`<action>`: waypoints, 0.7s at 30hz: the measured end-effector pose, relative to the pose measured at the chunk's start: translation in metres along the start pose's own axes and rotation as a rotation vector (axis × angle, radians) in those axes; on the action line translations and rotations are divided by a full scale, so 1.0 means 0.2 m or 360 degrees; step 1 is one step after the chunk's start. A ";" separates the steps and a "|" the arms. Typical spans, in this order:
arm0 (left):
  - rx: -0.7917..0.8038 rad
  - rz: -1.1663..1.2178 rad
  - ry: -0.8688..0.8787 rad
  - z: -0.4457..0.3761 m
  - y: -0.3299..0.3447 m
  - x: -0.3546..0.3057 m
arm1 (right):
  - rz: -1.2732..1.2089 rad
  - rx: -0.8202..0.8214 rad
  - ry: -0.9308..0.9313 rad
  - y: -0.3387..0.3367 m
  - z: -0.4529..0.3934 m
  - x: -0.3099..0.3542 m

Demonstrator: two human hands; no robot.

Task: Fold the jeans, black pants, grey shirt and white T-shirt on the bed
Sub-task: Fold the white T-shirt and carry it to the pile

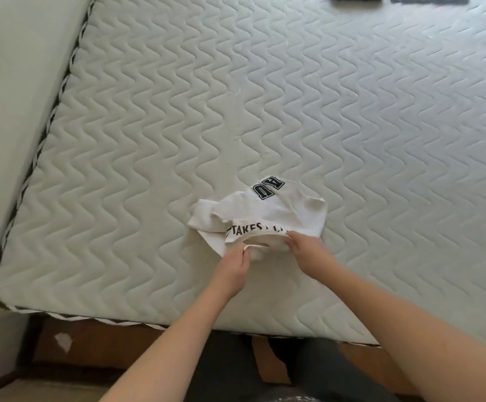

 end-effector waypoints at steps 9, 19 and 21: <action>-0.0209 -0.0011 0.0312 0.15 -0.60 -0.44 | -0.0655 -0.0665 0.0083 -0.70 0.20 0.20; -0.0361 0.0222 0.0544 0.32 -0.81 -0.84 | -0.1055 -0.0635 0.0169 -0.65 0.36 0.14; -0.0348 0.0327 0.0488 0.32 -0.84 -0.86 | -0.1208 -0.0603 0.0161 -0.62 0.37 0.15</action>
Point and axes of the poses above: each hand's wrist, its own z-axis away from the middle knuckle, its own y-axis out of the palm, x = y × z, the point moved 10 cm from there along -z, towards the middle knuckle, and after that the axes turned 5 degrees about -y, right-handed, at the moved point
